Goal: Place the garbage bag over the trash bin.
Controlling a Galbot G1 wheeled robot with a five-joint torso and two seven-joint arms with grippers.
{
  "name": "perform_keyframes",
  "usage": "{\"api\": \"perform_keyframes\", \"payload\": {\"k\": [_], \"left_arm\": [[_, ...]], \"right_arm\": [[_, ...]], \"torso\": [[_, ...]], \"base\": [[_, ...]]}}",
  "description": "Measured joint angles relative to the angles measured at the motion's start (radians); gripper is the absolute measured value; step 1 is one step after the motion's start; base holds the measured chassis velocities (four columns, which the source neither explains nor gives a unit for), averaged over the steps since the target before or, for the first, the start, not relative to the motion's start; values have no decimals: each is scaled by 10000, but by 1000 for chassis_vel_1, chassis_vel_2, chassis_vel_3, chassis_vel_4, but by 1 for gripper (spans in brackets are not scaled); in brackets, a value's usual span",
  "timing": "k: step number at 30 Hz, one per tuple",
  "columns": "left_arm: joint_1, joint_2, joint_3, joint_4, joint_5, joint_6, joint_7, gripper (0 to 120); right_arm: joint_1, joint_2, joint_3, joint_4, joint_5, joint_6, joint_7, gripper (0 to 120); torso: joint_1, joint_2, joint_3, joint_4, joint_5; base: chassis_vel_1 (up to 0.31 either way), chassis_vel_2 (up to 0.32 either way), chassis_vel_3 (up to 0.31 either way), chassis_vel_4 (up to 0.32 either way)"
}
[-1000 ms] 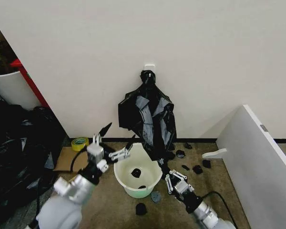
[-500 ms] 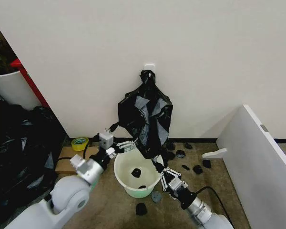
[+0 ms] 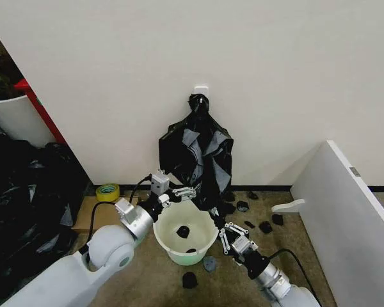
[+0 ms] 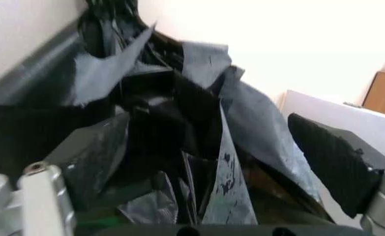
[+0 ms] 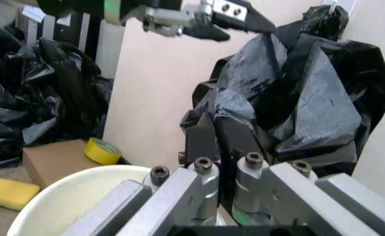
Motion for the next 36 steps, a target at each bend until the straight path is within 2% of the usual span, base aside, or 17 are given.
{"api": "perform_keyframes", "payload": {"k": [1, 5, 8, 9, 14, 15, 21, 23, 26, 32, 36], "left_arm": [[0, 0, 0, 0, 0, 0, 0, 93], [-354, -228, 339, 366, -163, 79, -62, 79], [-570, -349, 497, 519, -308, 168, -118, 64], [-570, -349, 497, 519, -308, 168, -118, 64], [-690, -392, 633, 580, -395, 236, -138, 43], [-690, -392, 633, 580, -395, 236, -138, 43], [-688, -444, 700, 671, -367, 247, -153, 16], [-700, -465, 700, 709, -379, 247, -191, 14], [-716, -489, 672, 721, -393, 237, -221, 0], [-541, -535, 390, 511, -526, 179, -278, 0], [-275, -510, 83, 329, -581, 90, -287, 0]], "right_arm": [[0, 0, 0, 0, 0, 0, 0, 0], [-16, -2, 49, 39, 7, 1, -2, 0], [-16, -1, 78, 69, 28, 0, -1, 0], [-16, -1, 78, 69, 28, 0, -1, 0], [-15, 0, 118, 90, 55, -6, 10, 0], [-15, 0, 118, 90, 55, -6, 10, 0], [30, -2, 96, 50, 101, -38, 43, 0], [38, -11, 86, 36, 128, -42, 52, 0], [28, -40, 76, 19, 224, -58, 72, 0], [-125, -108, 33, 54, 777, -346, 144, 0], [-358, -206, 17, 341, 1844, -730, 339, 14]], "torso": [[0, 0, 0, 0, 0], [0, 0, 0, 0, -2], [0, 0, 0, -1, -1], [0, 0, 0, -1, -1], [0, 0, 0, 0, -1], [0, 0, 0, 0, -1], [0, 0, -1, 0, 0], [0, 0, -1, 1, -1], [0, 0, -1, 0, -1], [0, 0, -1, 0, -2], [0, 0, -1, 0, -1]], "base": [[0, 0, 0, 0], [0, 0, 0, 0], [0, 0, 0, 0], [0, 0, 0, 0], [0, 0, 0, 0], [0, 0, 0, 0], [0, 0, 0, 0], [0, 0, 0, 0], [0, 0, 0, 0], [0, 0, 0, 0], [0, 0, 0, 0]]}}
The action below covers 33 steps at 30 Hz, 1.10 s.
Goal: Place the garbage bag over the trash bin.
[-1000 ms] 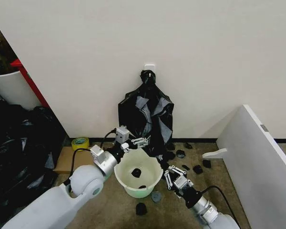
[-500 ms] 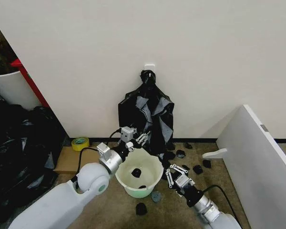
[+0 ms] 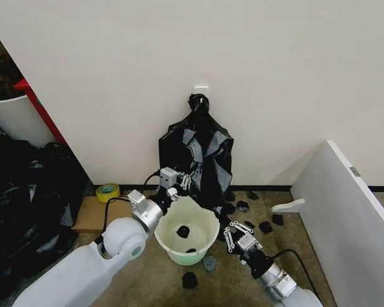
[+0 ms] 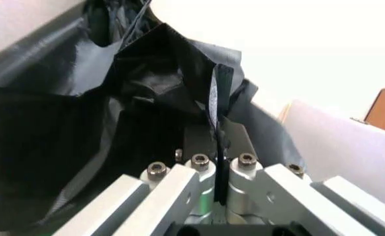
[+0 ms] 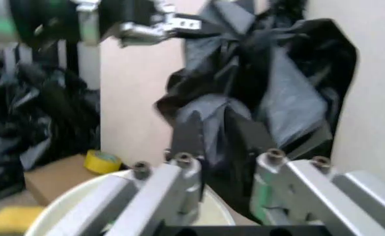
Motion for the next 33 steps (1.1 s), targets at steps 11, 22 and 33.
{"api": "perform_keyframes", "payload": {"k": [11, 22, 33], "left_arm": [[669, 68, -418, -266, 41, -115, -5, 0], [595, 374, -430, -348, -81, -117, 3, 0], [862, 473, -691, -441, -86, -118, 26, 0]], "right_arm": [[248, -796, 756, 618, 2685, -1434, 453, 52], [2718, -1512, -1136, -311, 2195, -2690, 1249, 93], [4972, -1343, -2596, -1582, 1628, -3058, 2037, 99]], "torso": [[0, 0, 0, 0, 0], [0, 0, 1, 1, 2], [0, 0, 2, 2, -1]], "base": [[0, 0, 0, 0], [0, 0, 0, 0], [0, 0, 0, 0]]}}
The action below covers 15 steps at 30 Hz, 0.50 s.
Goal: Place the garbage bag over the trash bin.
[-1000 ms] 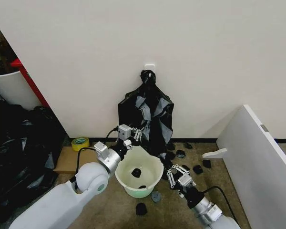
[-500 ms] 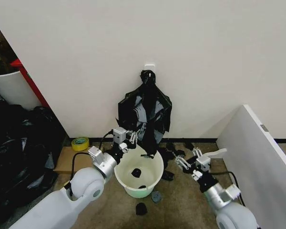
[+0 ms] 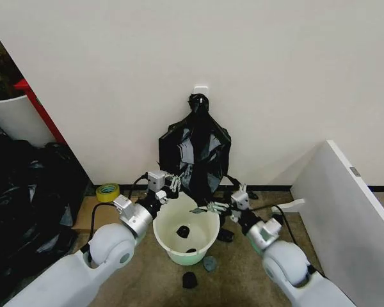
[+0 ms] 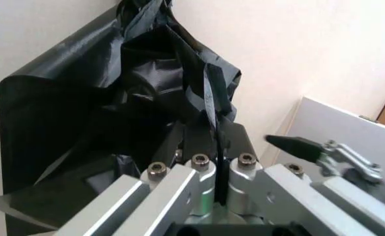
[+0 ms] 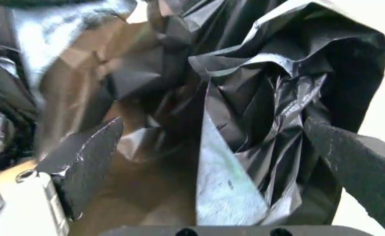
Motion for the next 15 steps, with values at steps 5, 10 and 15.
{"api": "perform_keyframes", "payload": {"k": [5, 10, 15], "left_arm": [[-19, -36, -8, -6, -7, 3, 1, 0], [-54, -41, 29, 4, -8, 12, 0, 0], [-179, 58, 76, 6, 5, 21, 2, 0]], "right_arm": [[559, 56, -371, -626, -184, -36, 147, 79], [726, 119, -481, -953, -353, -57, 210, 65], [712, 111, -480, -1071, -577, 13, 237, 45]], "torso": [[0, 0, 0, -2, 0], [0, 0, -1, -2, 2], [0, 0, -1, -3, 2]], "base": [[0, 0, 0, 0], [0, 0, 0, 0], [0, 0, 0, 0]]}}
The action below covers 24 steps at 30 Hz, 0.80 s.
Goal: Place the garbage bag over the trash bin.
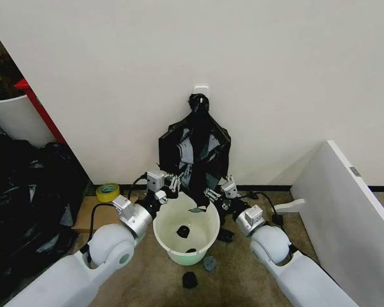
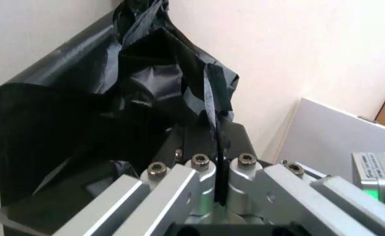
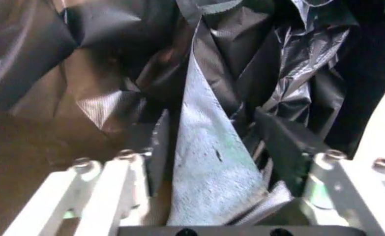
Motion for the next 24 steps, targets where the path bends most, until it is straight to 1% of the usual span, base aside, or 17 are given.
{"api": "perform_keyframes", "payload": {"k": [6, 7, 8, 9, 10, 12, 14, 16, 20, 21, 24], "left_arm": [[122, 16, -74, -30, -5, 4, 1, 0], [122, 16, -74, -30, -5, 4, 1, 0], [149, 16, -82, -40, -3, 5, 2, 0], [170, 16, -92, -47, -1, 5, 2, 0], [182, 16, -99, -48, 0, 5, 2, 0], [211, 16, -113, -58, 7, 5, 2, 0], [243, 23, -129, -81, 10, 5, 2, 0], [464, 42, -288, -176, 37, 5, 4, 0], [1208, 127, -803, -534, 62, 3, 20, 0], [1208, 127, -803, -534, 62, 3, 20, 0], [1673, 233, -1176, -893, 62, -12, 34, 0]], "right_arm": [[-173, -7, 76, 242, -96, 124, 129, 20], [-173, -7, 76, 242, -96, 124, 129, 20], [-187, -12, 79, 291, -112, 129, 132, 17], [-200, -23, 80, 324, -113, 129, 132, 12], [-206, -29, 81, 339, -113, 130, 133, 11], [-237, -44, 101, 375, -107, 144, 133, 2], [-286, -56, 133, 422, -98, 153, 133, 0], [-592, -103, 331, 752, -35, 230, 114, 0], [-1752, -356, 1000, 1688, 248, 565, -249, 0], [-1752, -356, 1000, 1688, 248, 565, -249, 0], [-2565, -556, 1499, 2228, 296, 844, -544, 0]], "torso": [[0, 1, 0, 0, -1], [0, 1, 0, 0, -1], [0, 1, 0, 1, 0], [0, 1, 0, 1, 0], [0, 1, 0, 1, -1], [0, 1, 0, 1, -1], [0, 1, 0, 2, 0], [0, 1, 0, 1, 0], [-1, 1, -1, 1, 0], [-1, 1, -1, 1, 0], [-1, 2, -1, 0, 0]], "base": [[0, 0, 0, 0], [0, 0, 0, 0], [0, 0, 0, 0], [0, 0, 0, 0], [0, 0, 0, 0], [0, 0, 0, 0], [0, 0, 0, 0], [0, 0, 0, 0], [0, 0, 0, 0], [0, 0, 0, 0], [0, 0, 0, 0]]}}
